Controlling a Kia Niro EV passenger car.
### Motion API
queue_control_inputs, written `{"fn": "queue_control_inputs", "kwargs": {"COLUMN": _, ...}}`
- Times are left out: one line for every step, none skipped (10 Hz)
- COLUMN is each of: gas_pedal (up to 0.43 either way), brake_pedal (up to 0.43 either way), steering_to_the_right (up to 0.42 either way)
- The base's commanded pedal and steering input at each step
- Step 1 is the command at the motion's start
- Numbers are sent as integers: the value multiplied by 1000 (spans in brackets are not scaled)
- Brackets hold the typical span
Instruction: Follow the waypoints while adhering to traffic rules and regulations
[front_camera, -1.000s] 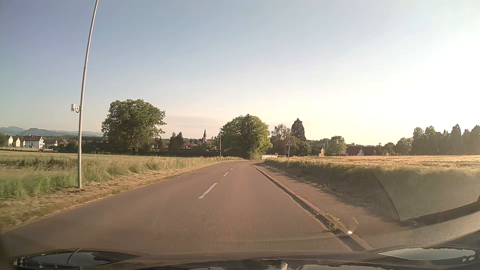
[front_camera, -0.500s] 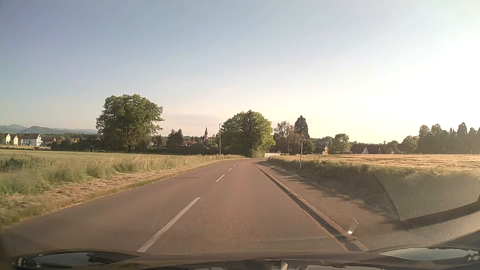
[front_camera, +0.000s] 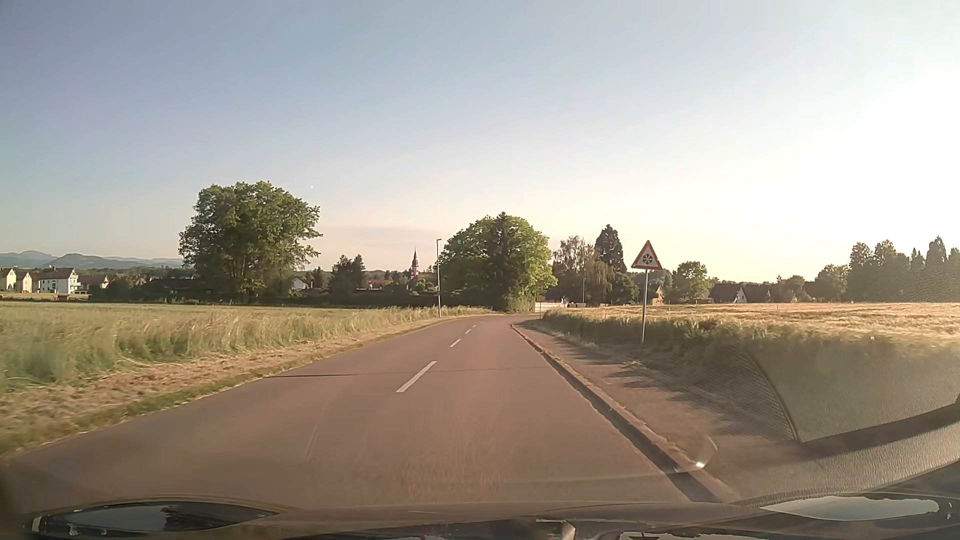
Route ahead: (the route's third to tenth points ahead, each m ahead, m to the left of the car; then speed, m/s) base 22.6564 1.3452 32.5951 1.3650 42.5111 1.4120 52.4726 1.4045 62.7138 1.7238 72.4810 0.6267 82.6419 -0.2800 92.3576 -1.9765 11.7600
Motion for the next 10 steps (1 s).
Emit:
{"fn": "queue_control_inputs", "kwargs": {"gas_pedal": 0, "brake_pedal": 0, "steering_to_the_right": -4}}
{"fn": "queue_control_inputs", "kwargs": {"gas_pedal": 0, "brake_pedal": 0, "steering_to_the_right": -4}}
{"fn": "queue_control_inputs", "kwargs": {"gas_pedal": 0, "brake_pedal": 0, "steering_to_the_right": -4}}
{"fn": "queue_control_inputs", "kwargs": {"gas_pedal": 0, "brake_pedal": 0, "steering_to_the_right": -4}}
{"fn": "queue_control_inputs", "kwargs": {"gas_pedal": 0, "brake_pedal": 0, "steering_to_the_right": -4}}
{"fn": "queue_control_inputs", "kwargs": {"gas_pedal": 0, "brake_pedal": 0, "steering_to_the_right": -4}}
{"fn": "queue_control_inputs", "kwargs": {"gas_pedal": 0, "brake_pedal": 0, "steering_to_the_right": -4}}
{"fn": "queue_control_inputs", "kwargs": {"gas_pedal": 0, "brake_pedal": 0, "steering_to_the_right": -4}}
{"fn": "queue_control_inputs", "kwargs": {"gas_pedal": 0, "brake_pedal": 0, "steering_to_the_right": -4}}
{"fn": "queue_control_inputs", "kwargs": {"gas_pedal": 0, "brake_pedal": 0, "steering_to_the_right": -4}}
